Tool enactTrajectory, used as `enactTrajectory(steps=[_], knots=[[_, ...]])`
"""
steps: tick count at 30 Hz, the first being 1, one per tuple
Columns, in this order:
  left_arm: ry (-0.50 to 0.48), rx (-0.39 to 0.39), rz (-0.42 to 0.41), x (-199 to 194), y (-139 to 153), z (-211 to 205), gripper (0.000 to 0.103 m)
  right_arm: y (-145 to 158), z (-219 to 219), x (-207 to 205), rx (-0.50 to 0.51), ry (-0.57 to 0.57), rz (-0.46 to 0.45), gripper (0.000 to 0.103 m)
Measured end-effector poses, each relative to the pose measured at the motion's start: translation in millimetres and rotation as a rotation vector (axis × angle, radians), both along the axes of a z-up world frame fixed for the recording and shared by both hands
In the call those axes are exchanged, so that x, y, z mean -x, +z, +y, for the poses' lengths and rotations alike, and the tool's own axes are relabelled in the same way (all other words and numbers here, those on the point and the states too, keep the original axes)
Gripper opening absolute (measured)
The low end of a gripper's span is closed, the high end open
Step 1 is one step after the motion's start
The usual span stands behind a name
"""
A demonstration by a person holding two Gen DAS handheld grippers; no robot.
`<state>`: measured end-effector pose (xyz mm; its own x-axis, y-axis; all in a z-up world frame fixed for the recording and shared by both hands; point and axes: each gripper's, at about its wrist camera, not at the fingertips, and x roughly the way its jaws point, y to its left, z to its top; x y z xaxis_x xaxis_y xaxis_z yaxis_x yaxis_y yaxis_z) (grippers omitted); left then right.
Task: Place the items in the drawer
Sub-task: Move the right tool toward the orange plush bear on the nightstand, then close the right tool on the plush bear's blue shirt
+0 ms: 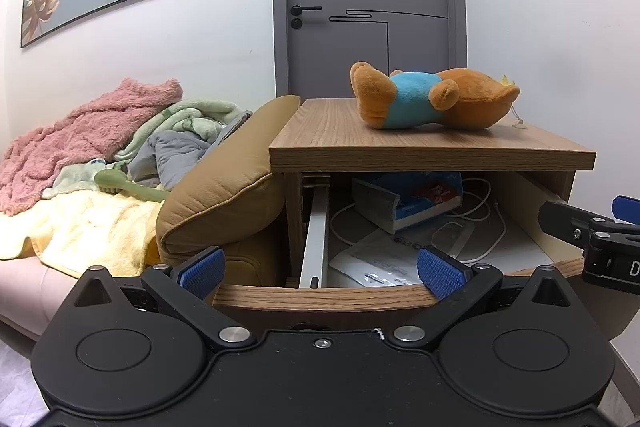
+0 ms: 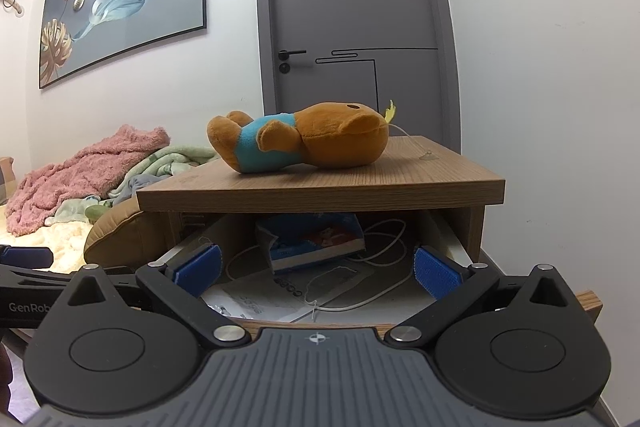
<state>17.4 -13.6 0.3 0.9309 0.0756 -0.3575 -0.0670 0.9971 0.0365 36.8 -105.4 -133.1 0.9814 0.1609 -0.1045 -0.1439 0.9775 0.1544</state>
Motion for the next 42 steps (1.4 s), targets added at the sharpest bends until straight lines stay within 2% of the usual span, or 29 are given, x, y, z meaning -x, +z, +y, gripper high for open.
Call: enactTrajectory(steps=[18, 26, 29, 33, 39, 42], knots=[[-0.021, 0.008, -0.027, 3, 3, -3, 0.102, 2, -9, 3, -0.024, 0.002, -0.022, 0.103], [-0.060, 0.027, -0.052, 9, 5, -2, 0.102, 33, -28, 2, -0.013, 0.094, -0.107, 0.103], [-0.074, 0.039, -0.059, 10, 5, 0, 0.102, 58, -32, -11, 0.031, 0.146, -0.119, 0.103], [-0.093, 0.052, -0.061, 12, 4, 1, 0.102, 96, -31, -43, 0.116, 0.224, -0.088, 0.103], [-0.140, 0.075, -0.070, 15, 3, 2, 0.102, 145, -6, -107, 0.337, 0.366, 0.055, 0.103], [-0.173, 0.105, -0.079, 17, 3, 7, 0.102, 157, 16, -137, 0.454, 0.453, 0.124, 0.103]])
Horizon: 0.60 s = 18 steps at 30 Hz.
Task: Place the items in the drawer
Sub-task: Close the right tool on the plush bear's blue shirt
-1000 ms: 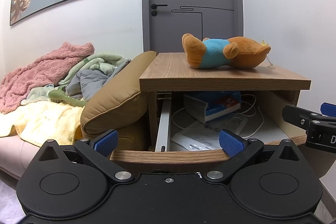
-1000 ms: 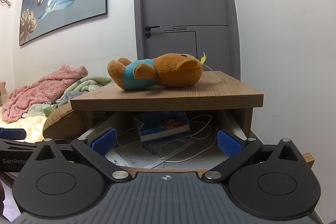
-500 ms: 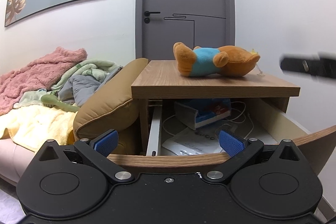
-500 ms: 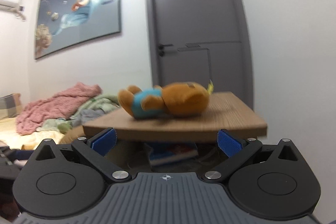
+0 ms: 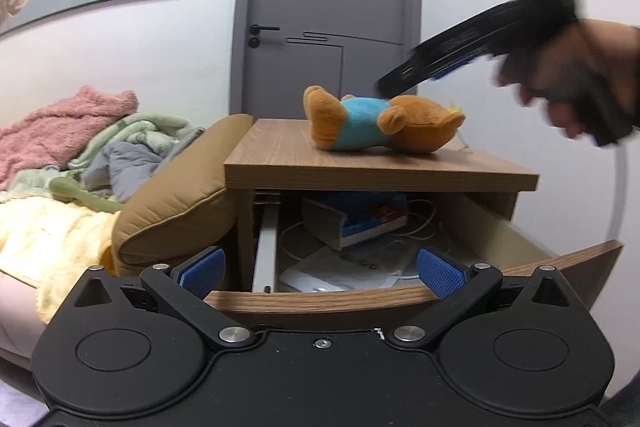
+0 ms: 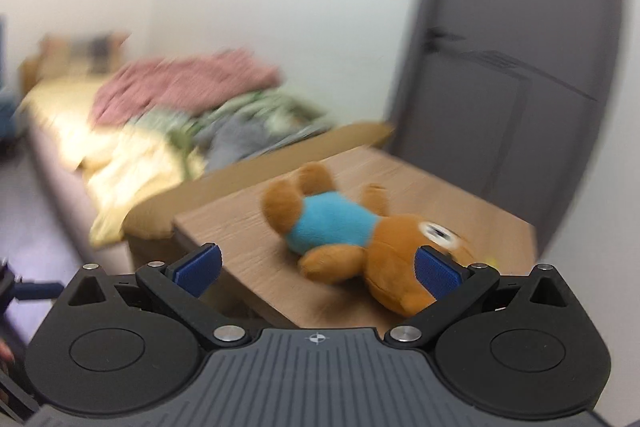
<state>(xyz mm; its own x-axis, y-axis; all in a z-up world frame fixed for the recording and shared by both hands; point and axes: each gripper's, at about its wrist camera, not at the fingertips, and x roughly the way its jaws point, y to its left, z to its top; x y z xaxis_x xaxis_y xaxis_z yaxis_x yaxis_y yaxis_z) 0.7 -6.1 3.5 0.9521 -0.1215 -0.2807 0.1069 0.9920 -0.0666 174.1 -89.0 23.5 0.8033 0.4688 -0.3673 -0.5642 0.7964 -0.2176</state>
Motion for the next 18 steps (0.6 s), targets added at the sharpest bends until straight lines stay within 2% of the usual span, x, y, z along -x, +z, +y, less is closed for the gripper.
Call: enactTrajectory(steps=[6, 11, 15, 18], knots=[[-0.022, 0.051, -0.010, 0, 1, 13, 0.102, 9, 37, -51, 0.188, 0.052, 0.063, 0.103], [-0.029, 0.092, -0.004, -1, 1, 22, 0.102, 1, 54, -82, 0.319, 0.038, 0.109, 0.103], [-0.036, 0.106, -0.008, 1, 3, 25, 0.102, -5, 55, -105, 0.357, 0.019, 0.165, 0.103], [-0.037, 0.102, -0.005, 0, 2, 25, 0.102, -5, 52, -121, 0.307, 0.004, 0.214, 0.103]])
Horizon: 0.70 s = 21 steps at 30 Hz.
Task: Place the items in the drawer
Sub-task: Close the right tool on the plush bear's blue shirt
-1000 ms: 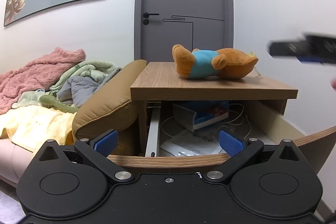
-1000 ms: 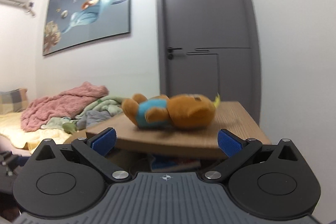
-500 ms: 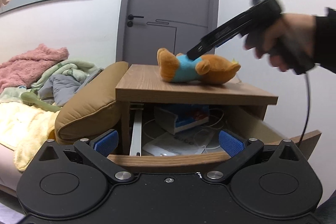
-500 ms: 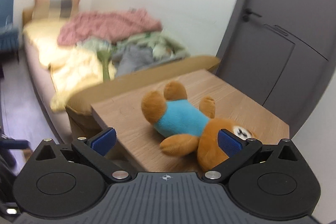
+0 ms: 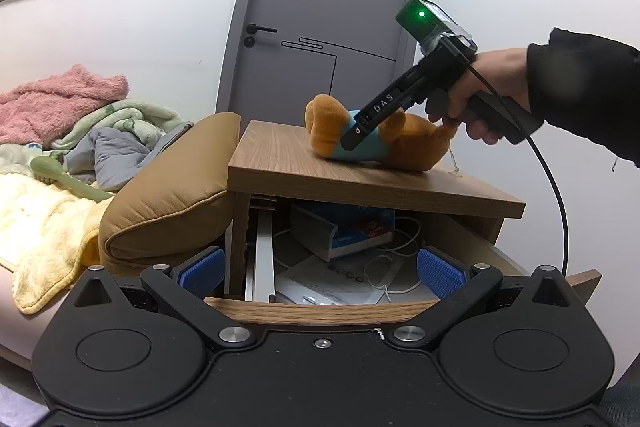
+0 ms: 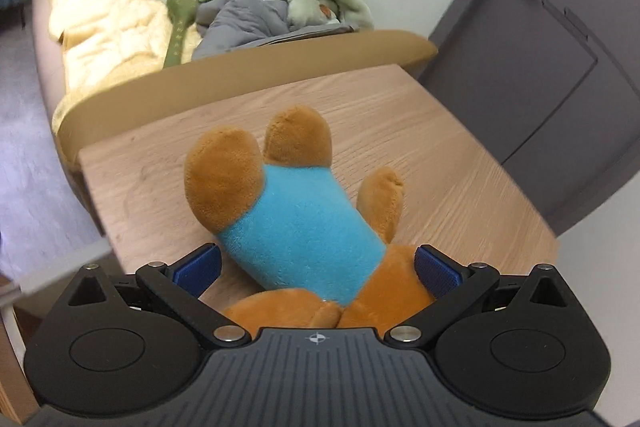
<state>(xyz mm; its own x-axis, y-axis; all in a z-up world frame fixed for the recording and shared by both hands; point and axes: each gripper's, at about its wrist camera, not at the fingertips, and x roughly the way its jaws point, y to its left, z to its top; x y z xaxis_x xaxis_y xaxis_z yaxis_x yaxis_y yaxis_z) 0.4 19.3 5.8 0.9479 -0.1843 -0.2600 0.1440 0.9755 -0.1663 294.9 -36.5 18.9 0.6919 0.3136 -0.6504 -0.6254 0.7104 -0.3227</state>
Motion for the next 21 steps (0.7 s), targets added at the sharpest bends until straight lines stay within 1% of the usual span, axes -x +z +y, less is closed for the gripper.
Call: enactTrajectory(steps=[2, 4, 5, 7, 9, 12, 16, 21], knots=[[-0.002, -0.002, -0.001, 0, 0, 0, 0.102, 1, 0, -6, -0.002, -0.014, 0.007, 0.102], [-0.004, -0.002, -0.004, 1, 0, 1, 0.102, -2, 4, -8, 0.032, -0.017, -0.007, 0.100], [-0.005, -0.001, -0.006, 1, 0, 1, 0.102, -4, 7, -8, 0.043, -0.019, -0.014, 0.097], [-0.007, -0.005, -0.010, 2, 0, 0, 0.102, -3, 10, -5, 0.054, -0.017, -0.030, 0.088], [-0.009, -0.013, -0.015, 2, -1, -2, 0.102, -2, 12, 2, 0.072, -0.007, -0.060, 0.073], [-0.011, -0.027, -0.026, 4, -1, -5, 0.102, -3, 18, 13, 0.122, 0.009, -0.109, 0.062], [-0.019, -0.048, -0.046, 6, -2, -8, 0.102, 0, 21, 29, 0.165, 0.016, -0.154, 0.058], [-0.014, -0.065, -0.057, 8, -2, -11, 0.102, 19, 15, 54, 0.161, 0.004, -0.201, 0.058]])
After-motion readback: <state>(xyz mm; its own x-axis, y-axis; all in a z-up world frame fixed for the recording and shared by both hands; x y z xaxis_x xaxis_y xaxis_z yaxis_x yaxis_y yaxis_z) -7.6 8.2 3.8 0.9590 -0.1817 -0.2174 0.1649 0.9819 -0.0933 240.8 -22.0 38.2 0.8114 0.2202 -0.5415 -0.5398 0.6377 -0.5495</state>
